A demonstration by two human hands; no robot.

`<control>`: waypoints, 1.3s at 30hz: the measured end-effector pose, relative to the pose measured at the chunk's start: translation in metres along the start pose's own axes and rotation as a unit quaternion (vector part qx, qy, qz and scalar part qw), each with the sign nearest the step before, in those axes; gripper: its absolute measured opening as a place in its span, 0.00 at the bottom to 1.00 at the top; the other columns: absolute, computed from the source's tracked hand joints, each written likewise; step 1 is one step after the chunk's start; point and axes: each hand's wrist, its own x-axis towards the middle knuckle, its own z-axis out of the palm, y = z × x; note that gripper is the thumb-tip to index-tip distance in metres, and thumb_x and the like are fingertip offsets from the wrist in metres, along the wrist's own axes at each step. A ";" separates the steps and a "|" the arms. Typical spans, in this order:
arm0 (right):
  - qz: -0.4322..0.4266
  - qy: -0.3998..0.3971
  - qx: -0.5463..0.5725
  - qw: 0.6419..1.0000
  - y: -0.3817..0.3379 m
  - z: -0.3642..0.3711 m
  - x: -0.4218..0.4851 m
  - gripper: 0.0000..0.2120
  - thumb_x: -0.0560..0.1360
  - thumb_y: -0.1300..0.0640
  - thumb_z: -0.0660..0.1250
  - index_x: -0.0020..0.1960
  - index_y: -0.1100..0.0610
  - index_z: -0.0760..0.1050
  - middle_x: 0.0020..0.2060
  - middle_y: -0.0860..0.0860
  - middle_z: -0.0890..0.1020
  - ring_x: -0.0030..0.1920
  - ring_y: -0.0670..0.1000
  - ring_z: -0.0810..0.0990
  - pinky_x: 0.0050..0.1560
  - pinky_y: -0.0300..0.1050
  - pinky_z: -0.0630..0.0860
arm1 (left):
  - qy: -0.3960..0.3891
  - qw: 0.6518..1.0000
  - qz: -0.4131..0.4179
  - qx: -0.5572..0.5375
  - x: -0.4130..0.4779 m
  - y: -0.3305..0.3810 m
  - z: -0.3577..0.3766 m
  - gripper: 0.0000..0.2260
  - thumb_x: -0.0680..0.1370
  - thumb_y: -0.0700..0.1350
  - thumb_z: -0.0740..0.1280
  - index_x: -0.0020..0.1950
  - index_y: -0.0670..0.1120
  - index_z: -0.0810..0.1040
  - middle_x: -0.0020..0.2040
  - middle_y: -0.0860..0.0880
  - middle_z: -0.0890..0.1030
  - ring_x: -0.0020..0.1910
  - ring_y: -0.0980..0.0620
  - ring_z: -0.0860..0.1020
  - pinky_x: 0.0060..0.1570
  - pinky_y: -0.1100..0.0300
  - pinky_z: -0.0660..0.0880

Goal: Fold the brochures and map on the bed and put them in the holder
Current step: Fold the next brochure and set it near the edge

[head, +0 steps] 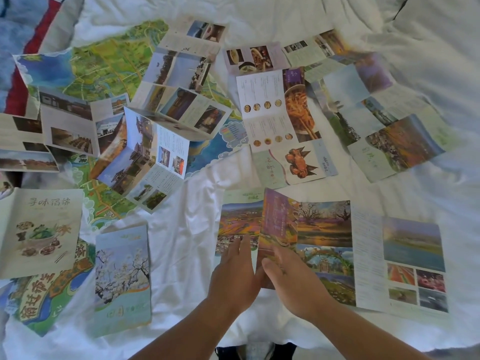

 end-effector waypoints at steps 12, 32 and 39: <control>0.043 0.095 -0.047 0.993 0.050 -0.045 -0.022 0.27 0.81 0.41 0.55 0.77 0.46 0.57 0.75 0.45 0.63 0.67 0.45 0.68 0.64 0.44 0.66 | -0.005 0.996 -0.084 -0.003 0.021 0.015 0.014 0.36 0.78 0.59 0.60 0.79 0.50 0.46 0.80 0.44 0.51 0.78 0.43 0.53 0.68 0.45 0.65; 0.136 0.103 -0.045 0.984 0.101 -0.067 -0.024 0.34 0.80 0.39 0.56 0.80 0.48 0.46 0.80 0.54 0.46 0.79 0.56 0.47 0.75 0.56 0.56 | 0.013 0.996 -0.087 -0.029 0.017 0.016 0.014 0.32 0.81 0.57 0.59 0.79 0.52 0.47 0.79 0.46 0.55 0.77 0.44 0.57 0.70 0.44 0.64; 0.135 0.071 -0.063 0.986 0.107 -0.063 -0.017 0.32 0.78 0.36 0.57 0.79 0.39 0.49 0.80 0.53 0.43 0.79 0.58 0.45 0.75 0.57 0.55 | 0.009 0.995 -0.096 -0.033 0.016 0.017 0.013 0.31 0.81 0.56 0.58 0.79 0.53 0.46 0.79 0.47 0.55 0.76 0.45 0.58 0.70 0.44 0.65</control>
